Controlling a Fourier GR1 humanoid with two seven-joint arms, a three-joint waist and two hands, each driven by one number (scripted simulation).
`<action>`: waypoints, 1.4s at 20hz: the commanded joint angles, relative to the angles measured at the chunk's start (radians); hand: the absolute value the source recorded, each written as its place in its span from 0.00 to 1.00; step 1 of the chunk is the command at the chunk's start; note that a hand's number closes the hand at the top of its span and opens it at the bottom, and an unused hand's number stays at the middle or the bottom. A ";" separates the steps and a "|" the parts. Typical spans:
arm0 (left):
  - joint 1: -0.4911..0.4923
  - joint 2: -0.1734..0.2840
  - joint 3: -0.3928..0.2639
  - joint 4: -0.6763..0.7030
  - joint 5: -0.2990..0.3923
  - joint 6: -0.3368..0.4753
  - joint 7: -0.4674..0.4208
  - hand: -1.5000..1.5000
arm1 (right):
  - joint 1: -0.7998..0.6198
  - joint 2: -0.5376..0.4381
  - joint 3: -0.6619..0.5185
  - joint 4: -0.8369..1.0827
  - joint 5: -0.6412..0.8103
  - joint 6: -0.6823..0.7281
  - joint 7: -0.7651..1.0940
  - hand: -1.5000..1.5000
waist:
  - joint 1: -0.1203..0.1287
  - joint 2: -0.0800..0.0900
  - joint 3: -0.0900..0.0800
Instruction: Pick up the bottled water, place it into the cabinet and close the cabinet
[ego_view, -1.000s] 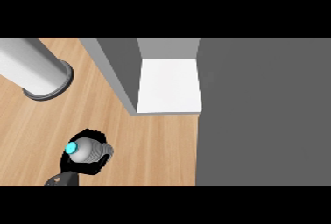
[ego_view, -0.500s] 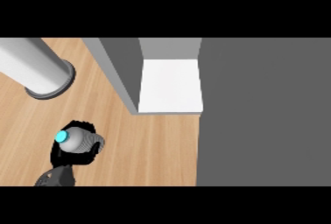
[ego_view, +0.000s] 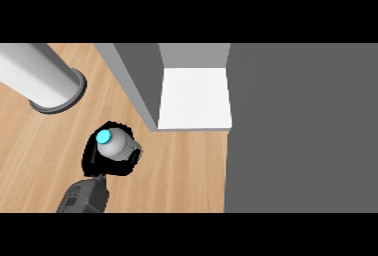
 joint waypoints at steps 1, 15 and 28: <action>-0.016 -0.035 -0.124 -0.136 0.033 0.154 0.110 1.00 | 0.043 -0.006 -0.033 -0.168 -0.115 -0.042 0.061 0.00 | -0.001 -0.002 0.000; -0.268 -0.037 -0.394 -0.121 0.075 0.612 0.218 1.00 | -0.005 -0.022 -0.012 -0.197 -0.147 -0.088 0.103 0.00 | -0.024 0.007 -0.002; -0.549 -0.037 -0.403 0.226 0.119 0.762 0.242 1.00 | -0.038 -0.031 -0.006 -0.149 -0.166 -0.092 0.123 0.00 | -0.025 0.012 -0.001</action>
